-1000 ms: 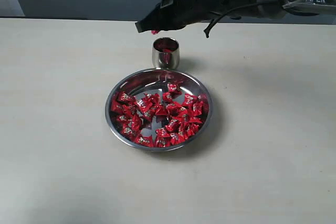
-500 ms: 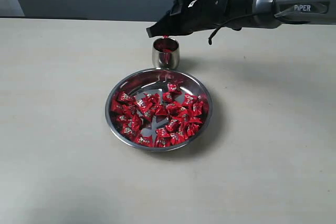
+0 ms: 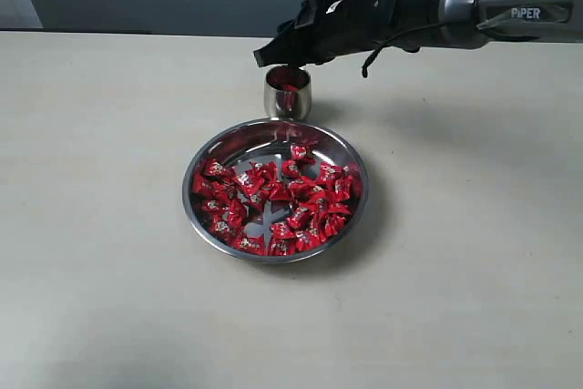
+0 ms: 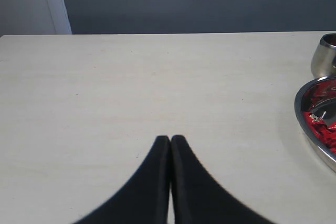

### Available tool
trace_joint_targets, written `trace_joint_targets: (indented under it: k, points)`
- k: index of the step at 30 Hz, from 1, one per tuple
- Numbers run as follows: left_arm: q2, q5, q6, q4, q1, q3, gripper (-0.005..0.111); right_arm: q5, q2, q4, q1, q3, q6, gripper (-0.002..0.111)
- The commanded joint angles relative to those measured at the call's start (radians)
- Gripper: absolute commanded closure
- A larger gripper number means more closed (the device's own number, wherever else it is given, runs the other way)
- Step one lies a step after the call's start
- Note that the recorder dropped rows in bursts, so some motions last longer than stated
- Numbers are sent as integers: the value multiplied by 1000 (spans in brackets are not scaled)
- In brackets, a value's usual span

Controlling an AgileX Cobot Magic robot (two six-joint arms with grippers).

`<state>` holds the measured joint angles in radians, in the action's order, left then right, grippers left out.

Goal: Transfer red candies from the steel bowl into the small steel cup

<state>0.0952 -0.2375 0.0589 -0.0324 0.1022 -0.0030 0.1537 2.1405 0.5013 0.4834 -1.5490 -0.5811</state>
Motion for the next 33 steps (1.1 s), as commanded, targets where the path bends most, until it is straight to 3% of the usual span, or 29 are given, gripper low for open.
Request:
trace_joint_targets:
  k: [1,10,15,21,33]
  points:
    - [-7,4,2,-1,-5,3,106,120,-33,7,-6,-4,-1,67]
    - [-7,4,2,-1,-5,3,106,498,-71,53,-4,-4,-1,67]
    - [-7,4,2,-1,-5,3,106,501,-54,-29,-4,-4,2,67]
    - [-7,4,2,-1,-5,3,106,490,2,-138,-4,-4,142,67]
    - [-7,4,2,-1,-5,3,106,472,56,-186,-4,-4,174,67]
